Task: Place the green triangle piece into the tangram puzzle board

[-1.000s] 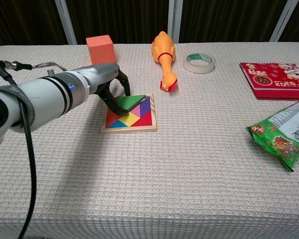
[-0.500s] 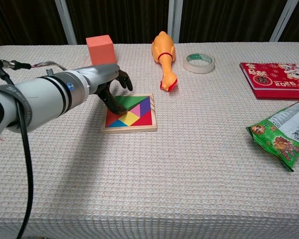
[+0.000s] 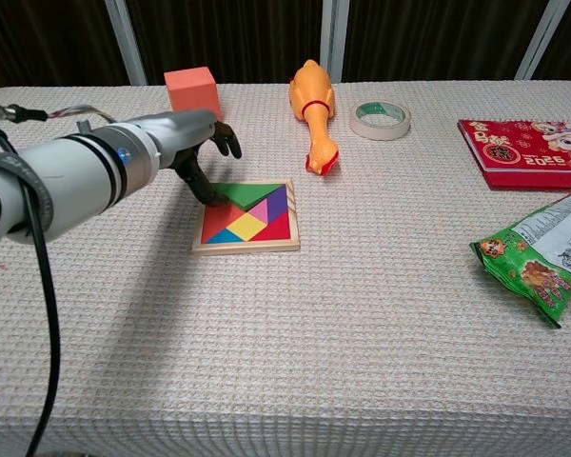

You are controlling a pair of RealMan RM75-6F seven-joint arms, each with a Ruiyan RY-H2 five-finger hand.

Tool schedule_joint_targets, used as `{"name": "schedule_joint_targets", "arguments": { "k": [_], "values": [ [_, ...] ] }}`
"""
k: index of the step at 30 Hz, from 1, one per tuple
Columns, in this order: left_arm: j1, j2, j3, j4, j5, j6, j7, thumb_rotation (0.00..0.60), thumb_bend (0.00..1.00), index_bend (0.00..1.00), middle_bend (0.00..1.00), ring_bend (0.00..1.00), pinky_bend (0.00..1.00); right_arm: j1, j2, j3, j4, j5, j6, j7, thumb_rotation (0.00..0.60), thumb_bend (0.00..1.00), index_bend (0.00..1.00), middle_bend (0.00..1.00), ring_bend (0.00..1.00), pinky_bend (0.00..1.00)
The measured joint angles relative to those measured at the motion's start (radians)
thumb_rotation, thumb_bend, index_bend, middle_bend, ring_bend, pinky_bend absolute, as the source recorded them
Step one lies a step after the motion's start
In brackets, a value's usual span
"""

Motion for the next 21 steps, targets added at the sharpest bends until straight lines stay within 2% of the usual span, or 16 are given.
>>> {"name": "schedule_joint_targets", "arguments": {
  "k": [21],
  "values": [
    [-0.018, -0.049, -0.022, 0.051, 0.038, -0.027, -0.037, 0.600, 0.29, 0.20, 0.16, 0.01, 0.03, 0.004, -0.012, -0.004, 0.024, 0.011, -0.025, 0.016, 0.600, 0.34, 0.00, 0.00, 0.00, 0.00]
  ]
}}
